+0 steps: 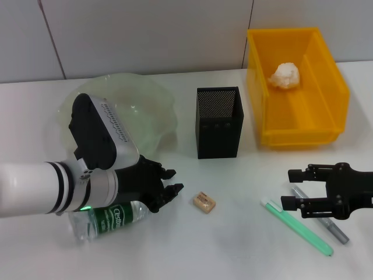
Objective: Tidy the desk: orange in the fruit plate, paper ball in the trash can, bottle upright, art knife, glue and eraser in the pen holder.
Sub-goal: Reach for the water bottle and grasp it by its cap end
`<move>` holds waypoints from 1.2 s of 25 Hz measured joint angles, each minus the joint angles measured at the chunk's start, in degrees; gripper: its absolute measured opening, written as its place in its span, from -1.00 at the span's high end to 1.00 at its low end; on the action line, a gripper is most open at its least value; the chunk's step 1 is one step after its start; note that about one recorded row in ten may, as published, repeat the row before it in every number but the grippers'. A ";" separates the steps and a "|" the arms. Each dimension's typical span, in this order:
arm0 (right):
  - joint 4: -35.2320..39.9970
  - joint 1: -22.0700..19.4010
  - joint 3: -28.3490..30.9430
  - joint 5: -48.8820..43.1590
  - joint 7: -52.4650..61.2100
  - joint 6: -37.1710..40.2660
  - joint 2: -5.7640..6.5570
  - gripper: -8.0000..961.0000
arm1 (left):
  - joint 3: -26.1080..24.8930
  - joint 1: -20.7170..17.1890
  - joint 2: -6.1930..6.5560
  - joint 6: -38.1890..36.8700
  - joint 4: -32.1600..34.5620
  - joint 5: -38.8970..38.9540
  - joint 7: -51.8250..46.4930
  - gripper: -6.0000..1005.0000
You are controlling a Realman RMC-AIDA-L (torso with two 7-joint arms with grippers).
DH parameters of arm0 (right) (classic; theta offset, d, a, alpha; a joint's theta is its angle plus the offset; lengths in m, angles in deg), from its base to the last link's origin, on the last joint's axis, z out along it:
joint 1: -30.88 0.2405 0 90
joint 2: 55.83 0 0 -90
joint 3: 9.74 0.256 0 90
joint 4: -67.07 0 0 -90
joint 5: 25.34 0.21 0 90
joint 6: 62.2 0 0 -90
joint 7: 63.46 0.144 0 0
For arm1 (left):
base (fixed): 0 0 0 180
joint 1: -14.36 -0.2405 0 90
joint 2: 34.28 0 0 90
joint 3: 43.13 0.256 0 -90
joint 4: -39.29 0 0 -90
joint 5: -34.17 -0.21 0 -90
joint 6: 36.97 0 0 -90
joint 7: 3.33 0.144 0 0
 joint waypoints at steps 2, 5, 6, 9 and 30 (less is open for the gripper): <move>0.02 -0.02 0.00 0.00 -0.04 0.00 -0.02 -0.57 | 0.43 -0.05 -0.10 -0.01 0.22 -0.39 0.03 0.38; 0.04 -0.22 0.00 0.00 -0.07 0.01 -0.03 -0.57 | 0.46 -0.30 -0.10 0.03 0.73 -0.52 0.08 0.32; 0.04 -0.28 0.00 0.00 -0.10 0.01 -0.06 -0.57 | 0.46 -0.42 -0.07 0.17 1.13 -0.52 0.06 0.28; 0.06 -0.33 0.01 0.00 -0.17 0.01 -0.10 -0.57 | 0.46 -0.51 -0.02 0.26 1.54 -0.49 0.02 0.14; 0.11 -0.26 0.00 -0.09 -0.37 0.16 -0.12 -0.57 | 0.48 -0.86 0.21 0.45 1.50 -0.70 0.09 -0.41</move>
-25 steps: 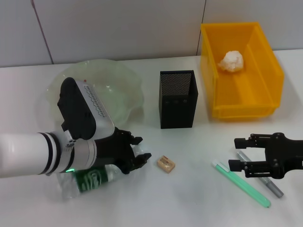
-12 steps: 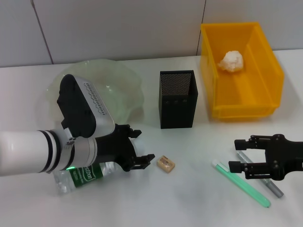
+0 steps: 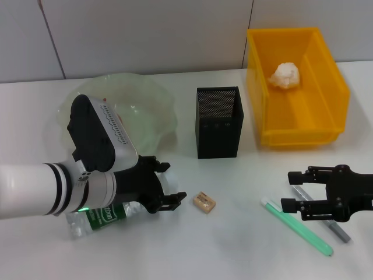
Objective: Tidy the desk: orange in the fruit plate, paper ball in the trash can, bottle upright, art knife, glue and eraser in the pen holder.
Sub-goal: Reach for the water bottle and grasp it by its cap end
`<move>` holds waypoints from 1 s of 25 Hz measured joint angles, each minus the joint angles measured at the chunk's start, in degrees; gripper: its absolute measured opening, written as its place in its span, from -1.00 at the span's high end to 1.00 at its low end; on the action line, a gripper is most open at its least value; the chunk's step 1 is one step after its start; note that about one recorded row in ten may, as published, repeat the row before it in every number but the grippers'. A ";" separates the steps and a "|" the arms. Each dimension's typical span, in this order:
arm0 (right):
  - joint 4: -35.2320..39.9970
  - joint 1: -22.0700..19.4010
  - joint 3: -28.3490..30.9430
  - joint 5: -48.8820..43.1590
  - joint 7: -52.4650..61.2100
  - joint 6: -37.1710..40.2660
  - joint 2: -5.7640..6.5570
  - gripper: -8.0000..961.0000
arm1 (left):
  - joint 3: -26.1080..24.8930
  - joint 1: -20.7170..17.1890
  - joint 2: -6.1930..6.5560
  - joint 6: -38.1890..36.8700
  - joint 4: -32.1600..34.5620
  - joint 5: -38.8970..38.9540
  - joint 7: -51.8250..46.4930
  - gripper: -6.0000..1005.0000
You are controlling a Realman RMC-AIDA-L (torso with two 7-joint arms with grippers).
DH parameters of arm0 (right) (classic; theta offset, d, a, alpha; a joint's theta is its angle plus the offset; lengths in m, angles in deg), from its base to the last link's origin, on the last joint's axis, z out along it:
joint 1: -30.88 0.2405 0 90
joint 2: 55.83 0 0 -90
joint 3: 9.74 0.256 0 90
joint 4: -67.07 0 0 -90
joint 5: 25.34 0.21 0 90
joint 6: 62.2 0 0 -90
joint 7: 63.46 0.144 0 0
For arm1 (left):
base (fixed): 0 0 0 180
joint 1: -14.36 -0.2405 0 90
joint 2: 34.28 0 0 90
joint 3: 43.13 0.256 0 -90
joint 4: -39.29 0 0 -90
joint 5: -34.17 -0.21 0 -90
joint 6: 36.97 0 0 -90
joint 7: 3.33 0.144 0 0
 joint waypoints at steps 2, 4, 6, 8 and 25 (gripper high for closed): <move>0.00 0.04 -0.03 0.00 0.00 0.08 0.00 -0.57 | -0.11 0.00 0.00 0.06 -0.05 -0.26 0.01 -0.41; 0.00 0.09 -0.06 0.00 0.01 0.11 0.00 -0.57 | -0.15 -0.01 0.00 0.11 -0.09 -0.39 0.01 -0.41; 0.00 0.15 -0.07 0.00 0.01 0.16 0.00 -0.57 | -0.17 -0.03 0.00 0.14 -0.14 -0.77 0.01 -0.41; 0.00 0.26 -0.09 0.00 0.01 0.16 0.00 -0.57 | -0.20 0.11 -0.07 0.22 -0.35 -1.96 -0.08 -0.41; 0.19 0.27 -0.09 0.01 0.07 0.02 -0.06 -0.57 | 0.33 -0.05 -0.20 1.86 -0.65 -2.65 -0.40 -0.39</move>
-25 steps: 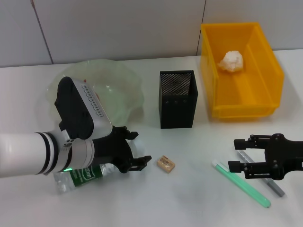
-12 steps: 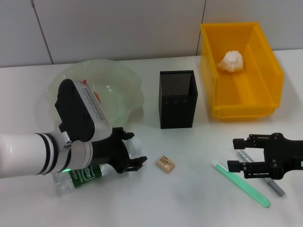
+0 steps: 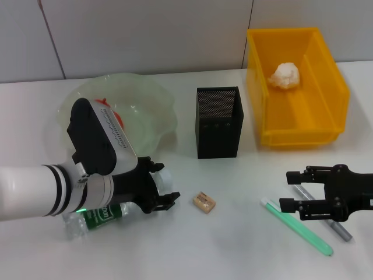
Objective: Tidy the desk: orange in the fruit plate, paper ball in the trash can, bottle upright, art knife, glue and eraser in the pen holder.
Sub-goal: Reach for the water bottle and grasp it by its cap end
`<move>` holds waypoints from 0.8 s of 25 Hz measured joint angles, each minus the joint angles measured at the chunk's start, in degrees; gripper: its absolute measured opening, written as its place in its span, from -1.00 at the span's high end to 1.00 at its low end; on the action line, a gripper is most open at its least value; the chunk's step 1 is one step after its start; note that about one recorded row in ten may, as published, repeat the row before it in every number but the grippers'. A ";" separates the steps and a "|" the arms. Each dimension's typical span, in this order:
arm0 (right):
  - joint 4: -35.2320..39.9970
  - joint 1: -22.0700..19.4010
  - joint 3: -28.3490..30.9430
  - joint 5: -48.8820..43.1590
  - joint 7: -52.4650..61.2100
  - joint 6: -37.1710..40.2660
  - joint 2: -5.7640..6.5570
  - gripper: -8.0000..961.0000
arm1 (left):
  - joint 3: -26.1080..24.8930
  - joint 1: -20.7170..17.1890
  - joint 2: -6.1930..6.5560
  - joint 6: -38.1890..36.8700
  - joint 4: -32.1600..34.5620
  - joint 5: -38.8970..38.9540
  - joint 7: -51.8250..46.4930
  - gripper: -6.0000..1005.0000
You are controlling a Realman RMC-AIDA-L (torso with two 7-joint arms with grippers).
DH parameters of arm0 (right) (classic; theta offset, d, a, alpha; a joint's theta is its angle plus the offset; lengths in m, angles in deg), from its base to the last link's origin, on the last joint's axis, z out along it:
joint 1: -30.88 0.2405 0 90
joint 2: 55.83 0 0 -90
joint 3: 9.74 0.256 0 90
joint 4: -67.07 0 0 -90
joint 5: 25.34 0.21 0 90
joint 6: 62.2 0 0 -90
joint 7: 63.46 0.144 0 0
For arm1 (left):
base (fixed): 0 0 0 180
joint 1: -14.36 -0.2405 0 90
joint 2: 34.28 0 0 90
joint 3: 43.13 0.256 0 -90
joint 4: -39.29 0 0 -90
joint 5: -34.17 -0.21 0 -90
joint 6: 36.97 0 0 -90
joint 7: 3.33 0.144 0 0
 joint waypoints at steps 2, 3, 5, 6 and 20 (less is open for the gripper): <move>0.00 0.00 -0.04 0.00 0.00 0.00 -0.01 -0.57 | 0.00 -0.02 0.01 0.03 0.15 -0.05 -0.03 -0.39; 0.00 0.00 -0.06 0.00 0.00 -0.01 -0.02 -0.57 | 0.00 -0.02 0.05 0.03 0.30 -0.05 -0.05 -0.39; 0.00 0.00 -0.08 0.00 0.00 -0.06 -0.03 -0.57 | 0.00 -0.03 0.10 0.01 0.43 -0.07 -0.06 -0.39; 0.00 0.00 -0.08 0.00 0.00 -0.06 -0.03 -0.57 | 0.00 -0.03 0.10 0.01 0.43 -0.07 -0.06 -0.39; 0.00 -0.18 -0.08 0.00 -0.02 -0.06 -0.03 -0.57 | -0.73 -0.02 0.38 -4.05 2.68 -0.98 -0.18 -0.38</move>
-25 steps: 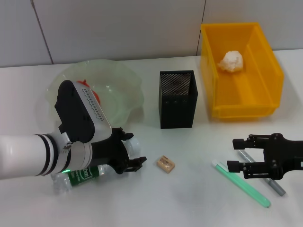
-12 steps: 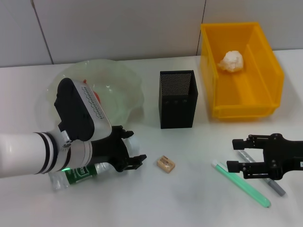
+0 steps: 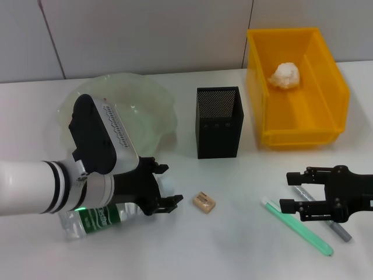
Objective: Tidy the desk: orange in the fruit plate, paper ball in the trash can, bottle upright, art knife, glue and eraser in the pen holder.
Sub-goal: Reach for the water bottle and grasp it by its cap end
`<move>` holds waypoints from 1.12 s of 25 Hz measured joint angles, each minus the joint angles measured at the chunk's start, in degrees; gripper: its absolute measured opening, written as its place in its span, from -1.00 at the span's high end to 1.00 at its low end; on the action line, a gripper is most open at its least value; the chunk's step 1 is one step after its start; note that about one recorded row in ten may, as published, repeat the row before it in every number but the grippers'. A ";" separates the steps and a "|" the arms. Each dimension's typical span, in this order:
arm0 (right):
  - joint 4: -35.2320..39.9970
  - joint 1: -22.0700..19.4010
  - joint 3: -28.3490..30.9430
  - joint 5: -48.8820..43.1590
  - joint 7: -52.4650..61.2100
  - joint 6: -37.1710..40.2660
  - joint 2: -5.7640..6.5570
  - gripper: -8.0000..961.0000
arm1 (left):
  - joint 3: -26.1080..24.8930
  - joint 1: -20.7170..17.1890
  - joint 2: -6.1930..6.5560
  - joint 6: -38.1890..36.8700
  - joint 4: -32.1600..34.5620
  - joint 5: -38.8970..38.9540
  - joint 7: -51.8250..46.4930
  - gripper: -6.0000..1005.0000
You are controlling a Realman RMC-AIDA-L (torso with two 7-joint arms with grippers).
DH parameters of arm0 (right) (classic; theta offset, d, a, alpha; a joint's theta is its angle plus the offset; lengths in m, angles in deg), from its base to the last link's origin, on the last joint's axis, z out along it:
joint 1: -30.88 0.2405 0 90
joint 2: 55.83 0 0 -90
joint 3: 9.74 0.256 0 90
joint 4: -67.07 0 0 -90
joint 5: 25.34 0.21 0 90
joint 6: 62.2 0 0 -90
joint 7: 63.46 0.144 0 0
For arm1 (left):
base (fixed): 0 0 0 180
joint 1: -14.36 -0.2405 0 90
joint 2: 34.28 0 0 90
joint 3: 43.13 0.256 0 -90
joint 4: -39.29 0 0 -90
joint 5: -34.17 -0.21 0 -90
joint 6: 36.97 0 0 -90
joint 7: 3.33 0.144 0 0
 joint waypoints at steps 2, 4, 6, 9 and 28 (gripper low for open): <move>0.00 -0.01 0.00 0.00 0.00 -0.03 0.00 -0.57 | -0.18 0.00 0.02 -0.32 0.07 -0.53 0.00 -0.38; 0.02 -0.05 0.00 0.00 -0.01 -0.06 0.00 -0.57 | -0.27 0.01 0.04 -0.55 0.11 -0.93 -0.01 -0.38; 0.06 -0.08 0.00 -0.08 -0.02 -0.07 0.00 -0.57 | -0.39 0.15 0.00 -1.18 0.19 -2.66 -0.08 -0.38; 0.17 -0.07 0.00 -0.42 -0.03 -0.09 0.00 -0.57 | -0.42 0.03 -0.01 -1.19 0.20 -2.83 -0.09 -0.38; 0.87 0.36 0.00 -0.79 -0.25 -0.11 0.00 -0.57 | -0.48 -0.25 -0.02 -1.21 0.17 -2.98 -0.14 -0.38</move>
